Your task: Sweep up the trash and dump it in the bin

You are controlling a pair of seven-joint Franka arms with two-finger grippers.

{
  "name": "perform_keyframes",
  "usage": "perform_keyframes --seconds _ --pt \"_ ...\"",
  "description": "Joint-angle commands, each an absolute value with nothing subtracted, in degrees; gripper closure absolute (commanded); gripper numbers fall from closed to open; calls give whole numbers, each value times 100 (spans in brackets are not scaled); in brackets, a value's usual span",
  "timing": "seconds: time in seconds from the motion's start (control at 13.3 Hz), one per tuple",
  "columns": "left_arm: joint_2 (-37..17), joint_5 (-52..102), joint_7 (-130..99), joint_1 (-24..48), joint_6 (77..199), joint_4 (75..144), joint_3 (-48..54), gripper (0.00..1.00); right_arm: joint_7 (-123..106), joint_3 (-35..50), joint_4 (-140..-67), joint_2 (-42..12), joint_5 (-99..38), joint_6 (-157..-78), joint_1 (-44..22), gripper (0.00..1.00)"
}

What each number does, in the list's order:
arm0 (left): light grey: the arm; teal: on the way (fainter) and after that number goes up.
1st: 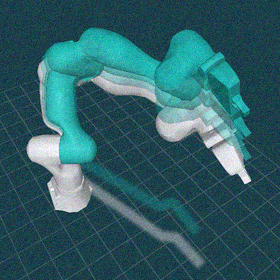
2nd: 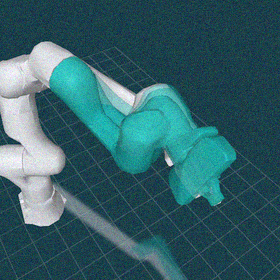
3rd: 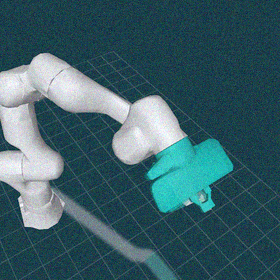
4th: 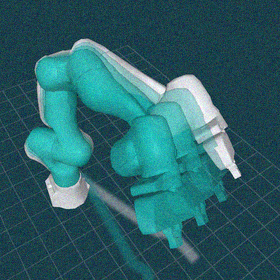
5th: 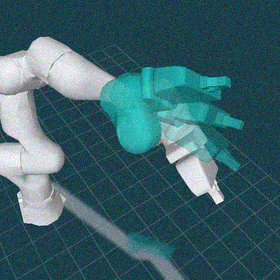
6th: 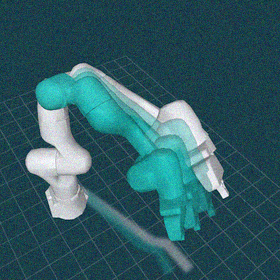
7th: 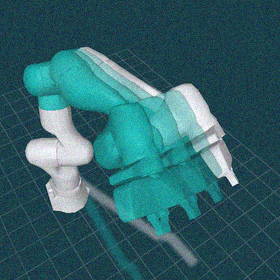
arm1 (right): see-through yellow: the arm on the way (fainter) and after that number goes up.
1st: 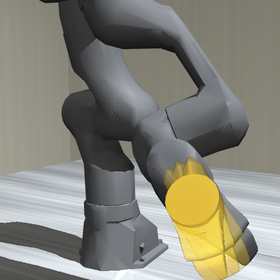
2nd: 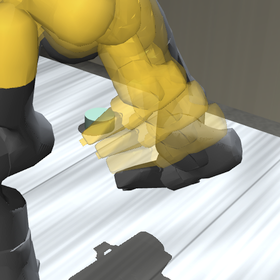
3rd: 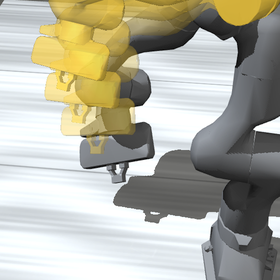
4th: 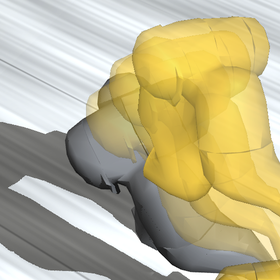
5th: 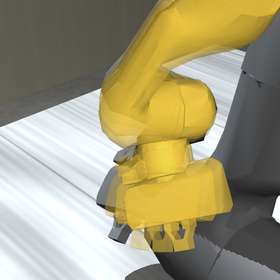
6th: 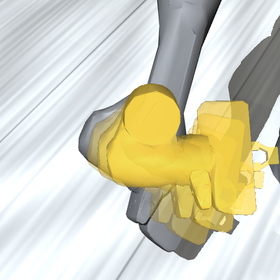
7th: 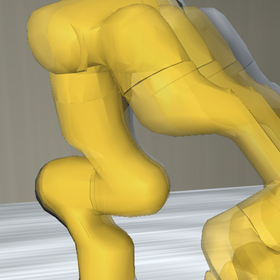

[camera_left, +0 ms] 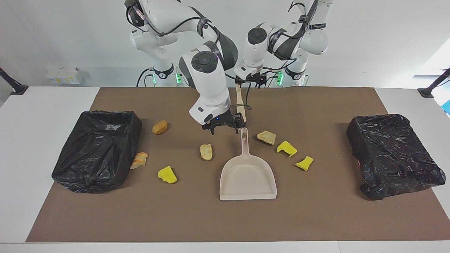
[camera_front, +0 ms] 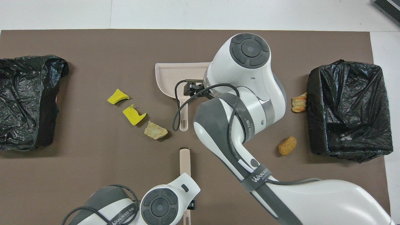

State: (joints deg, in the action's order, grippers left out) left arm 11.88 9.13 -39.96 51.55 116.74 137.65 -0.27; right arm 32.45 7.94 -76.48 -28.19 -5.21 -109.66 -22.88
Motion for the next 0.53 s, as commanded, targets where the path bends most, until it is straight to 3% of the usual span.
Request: perform_keyframes --seconds 0.0,0.45 --pt "1003 1133 -4122 5352 12014 13860 -132 0 3637 774 -7146 -3452 -493 -11344 -2609 0" --pt "695 1204 -4149 5756 12453 13878 -123 0 3726 774 -7496 -3595 -53 -11969 -2961 6"
